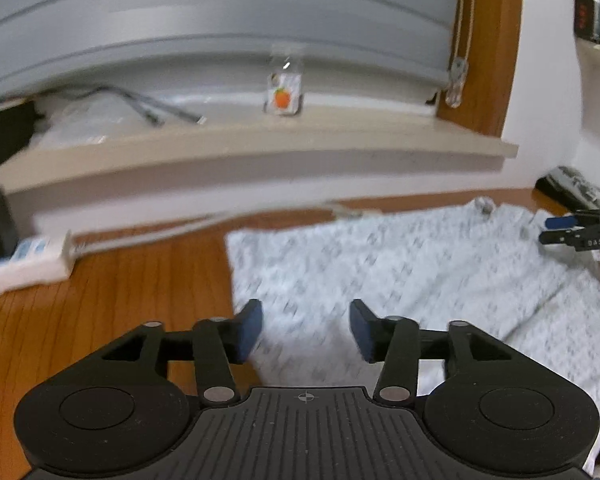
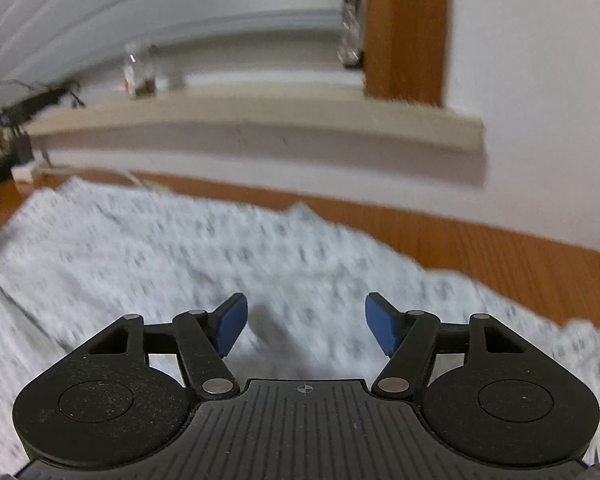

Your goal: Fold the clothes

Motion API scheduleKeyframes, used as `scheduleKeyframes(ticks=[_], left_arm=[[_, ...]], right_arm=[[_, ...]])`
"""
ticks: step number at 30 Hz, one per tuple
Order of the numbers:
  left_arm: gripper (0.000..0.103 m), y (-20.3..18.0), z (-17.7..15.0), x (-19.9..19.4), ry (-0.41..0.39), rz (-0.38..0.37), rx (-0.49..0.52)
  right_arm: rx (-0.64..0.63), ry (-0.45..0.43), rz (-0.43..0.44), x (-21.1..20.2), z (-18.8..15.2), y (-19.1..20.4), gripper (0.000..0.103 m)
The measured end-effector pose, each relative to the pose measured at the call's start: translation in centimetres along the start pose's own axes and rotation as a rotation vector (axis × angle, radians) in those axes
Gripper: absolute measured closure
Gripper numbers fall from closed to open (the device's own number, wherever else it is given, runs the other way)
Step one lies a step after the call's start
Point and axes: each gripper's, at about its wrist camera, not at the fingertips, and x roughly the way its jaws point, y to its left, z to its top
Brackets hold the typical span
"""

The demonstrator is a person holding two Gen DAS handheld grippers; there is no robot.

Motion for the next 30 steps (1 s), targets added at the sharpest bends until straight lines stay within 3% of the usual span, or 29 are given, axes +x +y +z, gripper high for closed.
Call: scheduleKeyframes(ticks=[2, 9, 16, 18, 20, 21, 24, 26, 28, 30], left_arm=[[0.044, -1.0, 0.3, 1.1, -0.002, -0.014, 0.012], [0.044, -2.8, -0.8, 4.2, 0.026, -0.021, 0.052], [0.042, -3.4, -2.0, 5.7, 0.041, -0.009, 0.070], [0.042, -3.4, -2.1, 5.6, 0.032, -0.007, 0.070], [0.041, -3.5, -2.1, 5.6, 0.028, -0.002, 0.075], [0.041, -3.6, -2.1, 5.6, 0.027, 0.002, 0.078], [0.041, -3.8, -2.2, 5.7, 0.032, 0.010, 0.087], [0.038, -4.0, -2.2, 5.9, 0.042, 0.016, 0.093], [0.037, -4.1, -2.2, 6.1, 0.052, 0.022, 0.103], [0.036, -4.4, -2.2, 6.1, 0.052, 0.034, 0.119]], right_arm=[[-0.029, 0.002, 0.012, 1.0, 1.3, 0.7, 0.046], [-0.104, 0.103, -0.022, 6.8, 4.3, 2.0, 0.046], [0.062, 0.165, -0.024, 9.4, 6.0, -0.4, 0.047], [0.071, 0.193, -0.031, 9.9, 6.1, -0.7, 0.059], [0.068, 0.198, -0.023, 10.0, 6.2, -0.8, 0.092], [0.063, 0.187, -0.025, 9.9, 6.4, -0.8, 0.096], [0.076, -0.024, -0.179, 8.4, 7.3, -0.6, 0.097], [0.111, -0.094, -0.241, 8.0, 7.4, -0.5, 0.097], [0.086, -0.050, -0.220, 8.8, 7.1, 0.0, 0.094], [0.056, 0.001, -0.195, 9.6, 6.8, 0.4, 0.079]])
